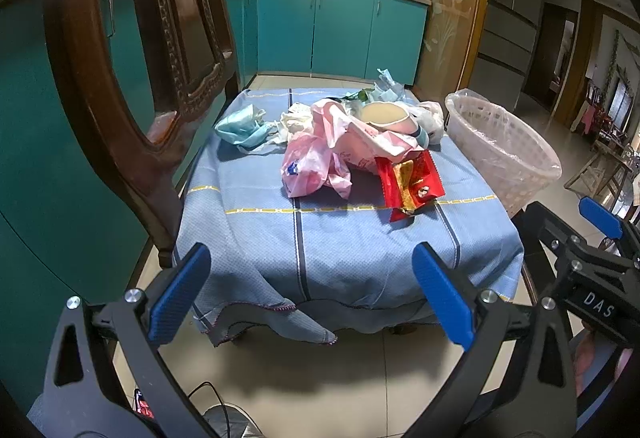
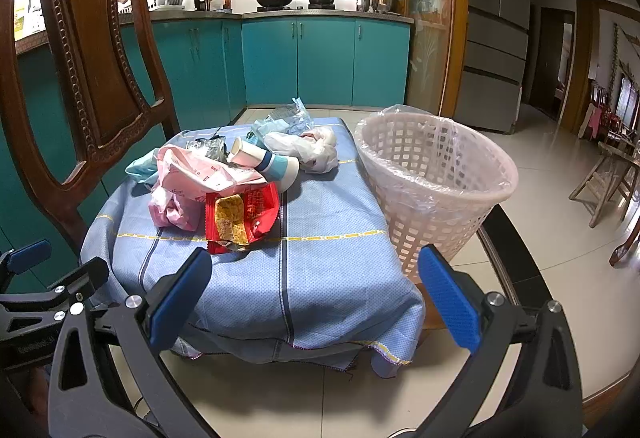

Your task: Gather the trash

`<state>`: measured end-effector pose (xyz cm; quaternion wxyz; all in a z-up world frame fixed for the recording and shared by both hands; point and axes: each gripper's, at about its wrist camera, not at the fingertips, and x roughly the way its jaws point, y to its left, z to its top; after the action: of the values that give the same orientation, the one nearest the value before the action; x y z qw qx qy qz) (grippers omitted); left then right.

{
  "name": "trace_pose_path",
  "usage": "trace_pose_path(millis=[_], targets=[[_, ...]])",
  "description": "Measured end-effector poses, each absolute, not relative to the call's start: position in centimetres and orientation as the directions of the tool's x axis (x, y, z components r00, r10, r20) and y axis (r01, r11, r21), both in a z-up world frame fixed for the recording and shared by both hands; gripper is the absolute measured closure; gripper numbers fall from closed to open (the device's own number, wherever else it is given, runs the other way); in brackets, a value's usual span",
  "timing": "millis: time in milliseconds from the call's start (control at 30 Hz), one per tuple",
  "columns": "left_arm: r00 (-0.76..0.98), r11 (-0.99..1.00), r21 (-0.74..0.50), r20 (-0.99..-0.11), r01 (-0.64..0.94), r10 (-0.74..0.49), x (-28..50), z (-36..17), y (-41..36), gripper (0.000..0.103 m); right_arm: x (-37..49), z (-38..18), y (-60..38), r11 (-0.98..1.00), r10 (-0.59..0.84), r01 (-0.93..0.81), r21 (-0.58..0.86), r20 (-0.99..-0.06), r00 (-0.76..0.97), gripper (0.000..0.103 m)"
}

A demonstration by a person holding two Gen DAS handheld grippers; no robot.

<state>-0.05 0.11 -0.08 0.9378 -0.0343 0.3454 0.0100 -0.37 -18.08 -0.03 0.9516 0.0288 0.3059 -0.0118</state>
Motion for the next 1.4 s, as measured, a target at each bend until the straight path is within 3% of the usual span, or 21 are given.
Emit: trace_pose_path(millis=[1400], targets=[[0.754, 0.998, -0.048, -0.657, -0.045, 0.003, 0.09, -0.31, -0.30, 0.003, -0.30, -0.16, -18.28, 0.997, 0.001, 0.042, 0.059, -0.586, 0.810, 0.003]])
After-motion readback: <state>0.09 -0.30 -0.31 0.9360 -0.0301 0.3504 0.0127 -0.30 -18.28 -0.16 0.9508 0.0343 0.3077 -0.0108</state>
